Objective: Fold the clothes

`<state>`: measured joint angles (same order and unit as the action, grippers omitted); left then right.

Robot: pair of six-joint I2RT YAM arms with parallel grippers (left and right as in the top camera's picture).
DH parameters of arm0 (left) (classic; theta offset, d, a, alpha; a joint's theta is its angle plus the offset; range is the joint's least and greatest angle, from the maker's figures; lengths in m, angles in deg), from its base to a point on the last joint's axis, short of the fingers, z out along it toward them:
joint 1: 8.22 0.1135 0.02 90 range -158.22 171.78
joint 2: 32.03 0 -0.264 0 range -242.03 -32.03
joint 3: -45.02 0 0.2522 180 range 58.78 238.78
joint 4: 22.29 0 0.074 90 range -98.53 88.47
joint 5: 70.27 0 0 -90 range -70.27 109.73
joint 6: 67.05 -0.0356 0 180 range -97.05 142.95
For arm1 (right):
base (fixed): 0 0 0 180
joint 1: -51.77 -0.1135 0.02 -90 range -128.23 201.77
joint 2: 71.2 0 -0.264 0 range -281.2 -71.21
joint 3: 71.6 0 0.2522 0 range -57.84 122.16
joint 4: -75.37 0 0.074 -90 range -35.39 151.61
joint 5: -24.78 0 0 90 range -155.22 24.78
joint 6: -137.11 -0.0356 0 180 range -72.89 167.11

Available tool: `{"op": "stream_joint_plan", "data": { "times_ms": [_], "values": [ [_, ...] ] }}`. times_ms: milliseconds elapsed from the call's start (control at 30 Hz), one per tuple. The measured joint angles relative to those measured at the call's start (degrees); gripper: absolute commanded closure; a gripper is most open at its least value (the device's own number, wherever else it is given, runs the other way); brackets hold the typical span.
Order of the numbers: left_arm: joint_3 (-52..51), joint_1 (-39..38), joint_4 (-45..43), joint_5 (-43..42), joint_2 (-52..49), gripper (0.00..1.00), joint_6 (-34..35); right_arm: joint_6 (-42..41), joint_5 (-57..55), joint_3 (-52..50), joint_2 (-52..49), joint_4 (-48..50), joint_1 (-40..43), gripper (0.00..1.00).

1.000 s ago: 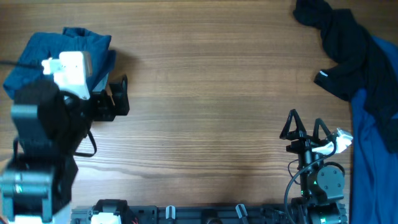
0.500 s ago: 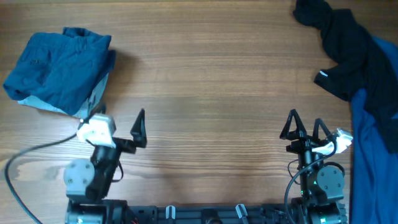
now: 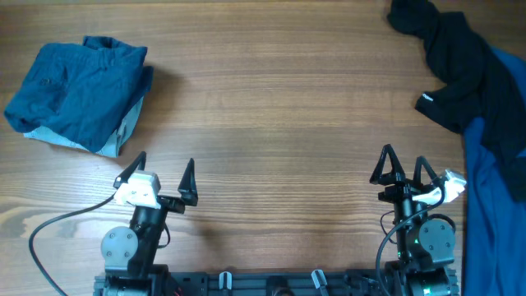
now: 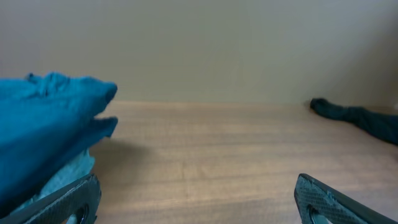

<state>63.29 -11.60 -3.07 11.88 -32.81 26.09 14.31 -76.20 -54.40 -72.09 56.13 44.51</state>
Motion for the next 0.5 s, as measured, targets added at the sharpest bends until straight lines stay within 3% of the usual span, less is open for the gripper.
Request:
{"op": "stream_joint_plan", "data": {
  "times_ms": [500],
  "values": [
    [-3.58,-0.02,-1.62,0.35,0.0,0.0,0.0,0.0,0.0,0.0,0.0,0.0,-0.02,0.0]
  ]
}}
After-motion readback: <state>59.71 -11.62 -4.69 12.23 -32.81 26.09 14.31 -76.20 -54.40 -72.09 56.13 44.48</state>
